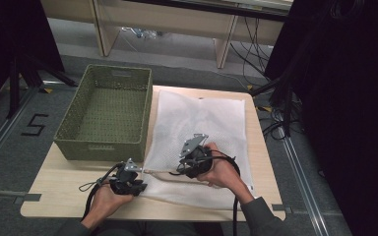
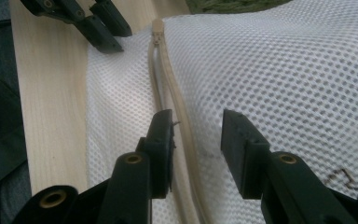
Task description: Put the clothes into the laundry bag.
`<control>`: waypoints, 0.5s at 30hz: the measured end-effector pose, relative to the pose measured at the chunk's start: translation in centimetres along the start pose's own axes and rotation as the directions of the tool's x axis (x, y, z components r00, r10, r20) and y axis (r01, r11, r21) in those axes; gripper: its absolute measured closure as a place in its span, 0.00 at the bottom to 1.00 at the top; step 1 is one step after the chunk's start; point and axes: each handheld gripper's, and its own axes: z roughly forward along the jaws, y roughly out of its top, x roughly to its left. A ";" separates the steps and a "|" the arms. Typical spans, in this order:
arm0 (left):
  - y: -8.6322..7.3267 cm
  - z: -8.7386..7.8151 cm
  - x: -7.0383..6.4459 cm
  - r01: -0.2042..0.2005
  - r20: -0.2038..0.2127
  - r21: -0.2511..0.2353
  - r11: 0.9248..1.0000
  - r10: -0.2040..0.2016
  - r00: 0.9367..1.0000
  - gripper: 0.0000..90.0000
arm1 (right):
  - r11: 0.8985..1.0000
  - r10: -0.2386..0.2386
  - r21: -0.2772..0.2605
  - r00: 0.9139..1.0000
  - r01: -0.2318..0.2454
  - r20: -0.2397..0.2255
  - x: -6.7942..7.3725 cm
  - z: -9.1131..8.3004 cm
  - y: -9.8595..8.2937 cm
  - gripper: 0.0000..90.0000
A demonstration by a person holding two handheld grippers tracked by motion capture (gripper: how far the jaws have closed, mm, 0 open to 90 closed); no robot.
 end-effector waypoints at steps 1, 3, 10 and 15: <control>0.0 0.0 -0.1 -0.003 -0.004 -0.004 1.000 0.003 1.000 0.88 | 1.000 0.001 0.001 1.000 -0.001 -0.003 0.0 0.1 0.1 0.72; 0.1 0.0 -0.1 -0.007 -0.005 -0.004 1.000 0.007 1.000 0.90 | 1.000 -0.005 0.009 1.000 0.005 -0.006 0.1 0.4 0.3 0.72; 0.0 -0.6 -0.4 -0.020 -0.036 0.026 0.999 0.021 0.999 0.64 | 1.000 -0.005 0.018 1.000 0.006 -0.012 0.1 0.9 0.5 0.71; 0.0 -0.2 -0.6 -0.015 -0.019 0.049 0.999 0.016 1.000 0.58 | 1.000 -0.009 0.014 1.000 0.009 -0.015 0.1 0.9 0.6 0.71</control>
